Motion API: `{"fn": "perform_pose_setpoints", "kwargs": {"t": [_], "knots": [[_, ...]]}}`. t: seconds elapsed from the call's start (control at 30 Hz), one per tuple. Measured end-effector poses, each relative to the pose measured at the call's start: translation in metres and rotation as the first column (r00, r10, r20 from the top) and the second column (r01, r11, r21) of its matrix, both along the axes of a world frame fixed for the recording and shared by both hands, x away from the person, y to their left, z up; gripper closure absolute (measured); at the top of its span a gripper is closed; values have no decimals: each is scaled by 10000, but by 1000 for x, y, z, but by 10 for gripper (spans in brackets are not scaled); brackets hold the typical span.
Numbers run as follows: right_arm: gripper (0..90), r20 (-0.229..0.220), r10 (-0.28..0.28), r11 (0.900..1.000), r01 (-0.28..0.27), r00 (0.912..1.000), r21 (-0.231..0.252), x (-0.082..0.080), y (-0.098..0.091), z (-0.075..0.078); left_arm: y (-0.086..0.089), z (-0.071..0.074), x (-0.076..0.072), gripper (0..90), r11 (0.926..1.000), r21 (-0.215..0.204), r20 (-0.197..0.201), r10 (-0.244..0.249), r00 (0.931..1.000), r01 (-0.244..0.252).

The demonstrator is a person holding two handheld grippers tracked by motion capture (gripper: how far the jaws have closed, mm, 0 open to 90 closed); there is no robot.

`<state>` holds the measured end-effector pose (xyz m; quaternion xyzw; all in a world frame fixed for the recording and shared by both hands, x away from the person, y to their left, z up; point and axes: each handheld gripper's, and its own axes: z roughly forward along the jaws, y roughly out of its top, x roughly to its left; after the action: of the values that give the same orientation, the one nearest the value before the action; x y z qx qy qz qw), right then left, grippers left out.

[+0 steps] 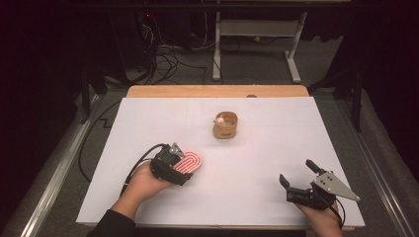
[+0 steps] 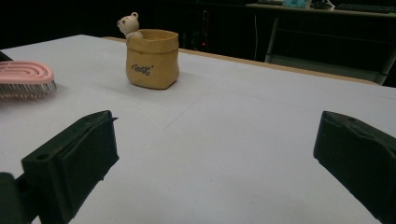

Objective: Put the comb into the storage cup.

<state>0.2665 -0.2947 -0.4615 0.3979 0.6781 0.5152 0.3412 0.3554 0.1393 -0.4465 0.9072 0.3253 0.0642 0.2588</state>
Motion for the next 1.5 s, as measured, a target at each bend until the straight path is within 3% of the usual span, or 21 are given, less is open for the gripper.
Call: {"fn": "perform_pose_setpoints", "kwargs": {"t": [0.2,0.43,0.67,0.73,0.87,1.2,1.33,1.5], "knots": [[4,24,1,10000,-1,10000,2,0,0,0,4,0,0,181,9992,-367,62,139,9999,-137],[4,-30,-17,10000,17,10000,36,0,-1,-1,6,1,-4,181,9980,-585,485,281,9984,-253],[4,-65,-76,9999,77,9999,128,0,-1,-2,14,8,-8,182,9915,-1215,790,564,9953,-465],[4,-64,-79,9999,80,9999,146,0,-2,-1,18,11,-10,182,9879,-1472,900,622,9940,-485],[4,-104,-101,9997,103,9999,230,0,-3,-2,26,19,-12,182,9723,-2238,1190,954,9883,-669],[4,-69,-102,9997,104,9999,210,0,-3,-2,39,17,-19,183,9384,-3311,1722,1630,9715,-988],[4,-82,-105,9997,107,9999,200,1,-2,-2,42,18,-21,182,9309,-3523,1928,1737,9657,-971],[4,-74,-107,9997,109,9999,220,0,-2,-2,41,20,-25,182,9273,-3629,2181,1805,9591,-920]]}}
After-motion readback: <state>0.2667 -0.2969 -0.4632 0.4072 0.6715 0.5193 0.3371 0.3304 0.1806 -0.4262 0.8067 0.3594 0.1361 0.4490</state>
